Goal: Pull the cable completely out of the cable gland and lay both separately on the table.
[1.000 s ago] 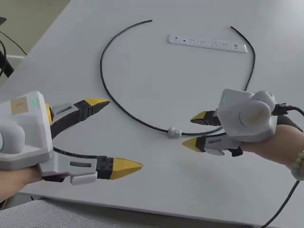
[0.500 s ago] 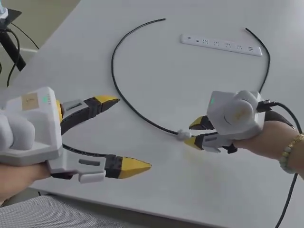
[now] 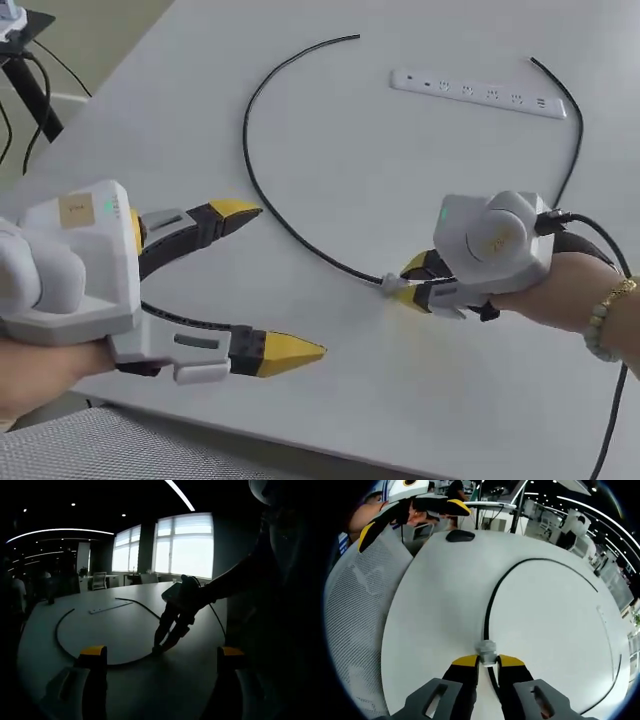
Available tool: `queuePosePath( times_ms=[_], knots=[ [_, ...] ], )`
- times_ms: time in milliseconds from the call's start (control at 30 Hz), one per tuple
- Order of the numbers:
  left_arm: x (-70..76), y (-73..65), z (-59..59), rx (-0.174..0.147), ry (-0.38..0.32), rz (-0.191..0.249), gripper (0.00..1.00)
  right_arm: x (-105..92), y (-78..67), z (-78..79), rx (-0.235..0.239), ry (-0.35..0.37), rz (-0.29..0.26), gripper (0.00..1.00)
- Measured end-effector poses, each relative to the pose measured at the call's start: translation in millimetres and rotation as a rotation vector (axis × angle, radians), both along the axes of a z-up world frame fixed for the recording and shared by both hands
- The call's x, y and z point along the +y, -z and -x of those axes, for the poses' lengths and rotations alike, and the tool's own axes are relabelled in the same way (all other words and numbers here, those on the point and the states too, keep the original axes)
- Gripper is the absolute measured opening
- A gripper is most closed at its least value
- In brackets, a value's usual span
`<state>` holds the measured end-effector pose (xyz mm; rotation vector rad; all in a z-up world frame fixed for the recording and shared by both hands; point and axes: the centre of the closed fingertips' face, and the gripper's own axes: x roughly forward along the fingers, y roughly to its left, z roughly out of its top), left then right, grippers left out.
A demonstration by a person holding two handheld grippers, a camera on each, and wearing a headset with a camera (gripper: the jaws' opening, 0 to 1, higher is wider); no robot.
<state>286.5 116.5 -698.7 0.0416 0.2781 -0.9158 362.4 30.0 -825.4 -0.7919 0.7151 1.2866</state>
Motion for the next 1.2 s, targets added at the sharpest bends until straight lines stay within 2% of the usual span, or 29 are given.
queuePosePath(
  times_ms=[300, 467, 867, 1033, 1067, 1133, 1200],
  knots=[
    [-0.5, 2.7, 0.1, 0.004, 0.007, -0.015, 0.91, -1.4, 0.0, -0.9, -0.004, 0.000, 0.002, 0.09],
    [-0.7, 1.6, -1.0, 0.002, 0.011, -0.018, 0.89, -2.4, -4.7, -2.1, -0.013, -0.001, -0.008, 0.09],
    [-7.5, -10.9, -17.7, -0.033, 0.036, -0.035, 0.86, -9.3, -37.7, -7.4, -0.065, 0.016, -0.050, 0.09],
    [-18.9, -16.2, -25.2, -0.052, 0.069, -0.040, 0.84, -12.2, -56.3, -4.3, -0.096, 0.023, -0.064, 0.09],
    [-22.9, -18.1, -27.3, -0.070, 0.088, -0.052, 0.83, -12.9, -59.5, -2.2, -0.095, 0.024, -0.065, 0.09],
    [-27.9, -20.2, -30.0, -0.073, 0.105, -0.055, 0.82, -13.9, -66.7, 0.1, -0.105, 0.030, -0.072, 0.09],
    [-34.5, -25.4, -36.5, -0.091, 0.122, -0.055, 0.81, -15.7, -78.2, 3.9, -0.112, 0.038, -0.085, 0.09]
  ],
)
